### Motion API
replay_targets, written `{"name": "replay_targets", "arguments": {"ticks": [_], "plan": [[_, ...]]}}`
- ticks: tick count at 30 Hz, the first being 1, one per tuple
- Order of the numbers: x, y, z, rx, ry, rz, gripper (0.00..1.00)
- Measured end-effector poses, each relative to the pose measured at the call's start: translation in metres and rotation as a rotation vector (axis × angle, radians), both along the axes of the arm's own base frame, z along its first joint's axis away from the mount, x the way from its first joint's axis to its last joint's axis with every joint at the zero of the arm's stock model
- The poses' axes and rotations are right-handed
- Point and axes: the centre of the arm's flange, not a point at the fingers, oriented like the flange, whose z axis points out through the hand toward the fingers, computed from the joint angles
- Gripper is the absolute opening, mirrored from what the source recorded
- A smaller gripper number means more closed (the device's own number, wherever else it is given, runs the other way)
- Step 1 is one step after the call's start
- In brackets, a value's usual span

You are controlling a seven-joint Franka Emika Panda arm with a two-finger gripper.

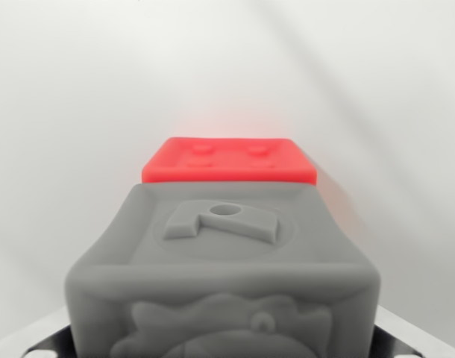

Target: Destack cube

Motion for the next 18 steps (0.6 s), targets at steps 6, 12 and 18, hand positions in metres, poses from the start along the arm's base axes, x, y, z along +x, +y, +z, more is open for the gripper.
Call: {"name": "replay_targets", "arguments": {"ticks": [6,12,18], "plan": [[0.0000,0.0000,0.0000,0.000,0.000,0.000,0.00],[-0.0001,0.0000,0.0002,0.000,0.001,0.000,0.00],[0.0004,-0.0002,0.0060,0.001,-0.002,0.000,0.00]]}}
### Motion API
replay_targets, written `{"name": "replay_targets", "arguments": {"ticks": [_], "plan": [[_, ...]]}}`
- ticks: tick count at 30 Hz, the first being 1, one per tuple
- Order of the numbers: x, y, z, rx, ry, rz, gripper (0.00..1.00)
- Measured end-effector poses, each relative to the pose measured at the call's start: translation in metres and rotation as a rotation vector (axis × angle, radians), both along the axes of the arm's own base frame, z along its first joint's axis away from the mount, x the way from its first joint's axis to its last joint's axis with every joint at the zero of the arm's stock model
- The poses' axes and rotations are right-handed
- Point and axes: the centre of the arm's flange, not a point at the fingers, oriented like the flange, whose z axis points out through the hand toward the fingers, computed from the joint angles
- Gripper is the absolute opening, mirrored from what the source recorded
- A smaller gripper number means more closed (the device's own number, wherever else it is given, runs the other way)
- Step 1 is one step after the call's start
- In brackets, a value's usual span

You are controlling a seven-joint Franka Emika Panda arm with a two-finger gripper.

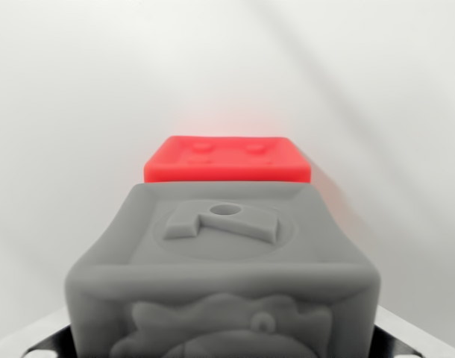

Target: Destack cube

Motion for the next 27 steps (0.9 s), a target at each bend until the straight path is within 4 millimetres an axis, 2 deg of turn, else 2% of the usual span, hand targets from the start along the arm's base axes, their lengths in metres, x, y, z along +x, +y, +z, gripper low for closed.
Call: {"name": "replay_targets", "arguments": {"ticks": [12,27], "plan": [[0.001,0.000,0.023,0.001,-0.003,0.001,0.00],[0.001,-0.001,0.068,0.001,-0.008,0.001,0.00]]}}
